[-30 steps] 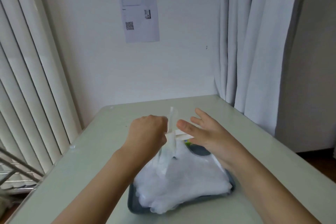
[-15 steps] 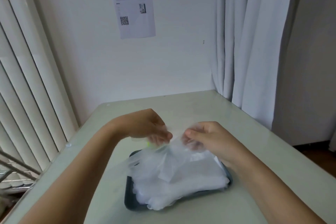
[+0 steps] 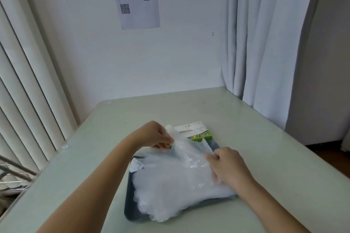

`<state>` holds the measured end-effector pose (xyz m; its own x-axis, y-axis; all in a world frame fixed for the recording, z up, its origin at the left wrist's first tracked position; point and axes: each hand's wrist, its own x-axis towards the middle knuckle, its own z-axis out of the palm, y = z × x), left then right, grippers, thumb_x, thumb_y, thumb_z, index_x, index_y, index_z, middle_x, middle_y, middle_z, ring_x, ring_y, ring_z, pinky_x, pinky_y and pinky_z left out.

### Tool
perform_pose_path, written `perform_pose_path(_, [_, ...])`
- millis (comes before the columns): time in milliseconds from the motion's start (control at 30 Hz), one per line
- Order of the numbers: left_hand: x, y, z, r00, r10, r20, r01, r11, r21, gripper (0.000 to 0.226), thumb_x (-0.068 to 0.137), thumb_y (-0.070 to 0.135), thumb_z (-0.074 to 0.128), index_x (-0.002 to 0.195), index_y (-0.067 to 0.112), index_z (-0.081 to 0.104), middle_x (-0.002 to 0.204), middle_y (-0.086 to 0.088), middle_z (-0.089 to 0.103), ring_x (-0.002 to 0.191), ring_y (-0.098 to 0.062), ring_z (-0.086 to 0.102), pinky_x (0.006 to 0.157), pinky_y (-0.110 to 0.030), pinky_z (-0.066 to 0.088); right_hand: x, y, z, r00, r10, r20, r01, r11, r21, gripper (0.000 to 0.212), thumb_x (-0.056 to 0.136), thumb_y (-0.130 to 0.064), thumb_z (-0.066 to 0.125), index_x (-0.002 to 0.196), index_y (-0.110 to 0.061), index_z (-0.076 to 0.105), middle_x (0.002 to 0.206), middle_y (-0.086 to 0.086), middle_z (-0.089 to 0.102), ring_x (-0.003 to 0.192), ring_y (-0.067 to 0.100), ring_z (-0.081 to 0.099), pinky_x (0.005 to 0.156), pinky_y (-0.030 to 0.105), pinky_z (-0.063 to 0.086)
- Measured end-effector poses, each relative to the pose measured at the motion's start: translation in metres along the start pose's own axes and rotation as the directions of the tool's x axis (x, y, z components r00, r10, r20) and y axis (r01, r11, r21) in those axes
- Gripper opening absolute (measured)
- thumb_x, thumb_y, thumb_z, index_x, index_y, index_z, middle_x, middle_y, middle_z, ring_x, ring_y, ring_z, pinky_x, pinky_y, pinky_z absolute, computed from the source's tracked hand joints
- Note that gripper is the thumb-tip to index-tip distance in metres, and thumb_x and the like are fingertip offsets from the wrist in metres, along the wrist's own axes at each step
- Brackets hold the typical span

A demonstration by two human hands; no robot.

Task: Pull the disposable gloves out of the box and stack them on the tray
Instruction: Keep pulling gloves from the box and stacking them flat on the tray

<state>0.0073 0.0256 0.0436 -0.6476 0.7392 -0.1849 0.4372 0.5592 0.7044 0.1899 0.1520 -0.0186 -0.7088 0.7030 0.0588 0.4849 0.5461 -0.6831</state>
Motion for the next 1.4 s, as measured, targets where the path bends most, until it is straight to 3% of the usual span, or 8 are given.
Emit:
perform_pose_path(67, [0.010,-0.006,0.012,0.995,0.011,-0.094,-0.011,1.000,-0.003,0.011,0.087,0.013,0.066,0.079,0.007,0.067,0.073,-0.002,0.072,0.071,-0.015,0.069,0.067,-0.020,0.054,0.001,0.004,0.005,0.999,0.005,-0.039,-0.007,0.998,-0.063,0.040,0.091,-0.029,0.047,0.056,-0.013,0.038,0.065,0.014,0.066,0.066,0.029,0.059,0.065,0.035,0.049])
perform_pose_path(133, [0.015,-0.009,0.024,0.974,0.056,-0.221,-0.026,0.990,0.138,0.021,0.090,0.023,0.063,0.106,0.011,0.068,0.105,-0.004,0.070,0.099,-0.020,0.065,0.086,-0.026,0.048,0.002,0.005,0.008,0.998,0.003,-0.057,-0.011,0.990,-0.138,0.041,0.092,-0.027,0.044,0.055,-0.014,0.035,0.067,0.011,0.064,0.070,0.029,0.058,0.062,0.035,0.046])
perform_pose_path(267, [0.006,-0.012,0.053,0.950,0.256,-0.180,-0.160,0.892,0.423,0.063,0.099,0.033,0.047,0.153,0.015,0.020,0.160,-0.001,0.017,0.147,-0.016,0.015,0.115,-0.025,0.010,0.008,0.008,0.011,1.000,-0.015,-0.004,0.013,0.964,-0.265,0.044,0.096,-0.033,0.044,0.057,-0.017,0.032,0.063,-0.003,0.039,0.071,0.024,0.045,0.052,0.031,0.030])
perform_pose_path(467, [-0.013,-0.014,0.089,0.881,0.471,0.034,-0.399,0.703,0.589,0.064,0.103,0.037,0.033,0.154,0.017,0.000,0.161,0.003,-0.010,0.147,-0.010,-0.013,0.112,-0.021,-0.016,0.016,0.009,-0.004,0.981,0.095,0.171,-0.083,0.994,-0.076,0.031,0.090,-0.025,0.055,0.062,-0.011,0.051,0.064,0.003,0.057,0.055,0.019,0.057,0.046,0.024,0.041])
perform_pose_path(800, [-0.027,-0.020,0.103,0.928,0.302,0.219,-0.374,0.744,0.554,0.056,0.106,0.033,0.019,0.154,0.013,-0.002,0.162,-0.001,-0.008,0.148,-0.012,-0.009,0.113,-0.019,-0.010,0.009,0.009,-0.009,0.963,0.178,0.203,-0.192,0.980,0.055,0.024,0.090,-0.013,0.058,0.069,-0.006,0.052,0.061,0.004,0.057,0.038,0.016,0.057,0.038,0.024,0.046])
perform_pose_path(1167, [-0.025,-0.033,0.106,0.963,0.213,0.165,-0.270,0.766,0.583,0.065,0.104,0.046,0.018,0.153,0.014,-0.007,0.161,0.000,-0.012,0.148,-0.013,-0.012,0.118,-0.032,-0.010,0.015,0.011,-0.014,0.946,0.150,0.286,-0.144,0.989,-0.043,0.025,0.090,-0.015,0.052,0.067,-0.012,0.044,0.046,-0.001,0.056,0.041,0.016,0.060,0.032,0.013,0.027])
perform_pose_path(1267, [-0.027,-0.034,0.110,0.971,0.167,0.171,-0.237,0.763,0.601,0.068,0.103,0.048,0.018,0.153,0.012,-0.009,0.161,-0.003,-0.014,0.148,-0.016,-0.012,0.119,-0.036,-0.008,0.017,0.011,-0.018,0.942,0.149,0.301,-0.098,0.979,-0.178,0.032,0.093,-0.023,0.052,0.064,-0.014,0.040,0.047,-0.001,0.056,0.030,0.010,0.045,0.034,0.016,0.028])
perform_pose_path(1400, [-0.028,-0.035,0.113,0.973,0.153,0.171,-0.226,0.766,0.602,0.069,0.102,0.050,0.019,0.153,0.012,-0.011,0.161,-0.003,-0.015,0.148,-0.017,-0.013,0.119,-0.037,-0.007,0.012,0.004,-0.021,0.970,0.108,0.217,-0.033,0.947,-0.320,0.038,0.088,-0.040,0.060,0.066,-0.017,0.039,0.069,-0.003,0.050,0.061,0.013,0.048,0.050,0.024,0.031])
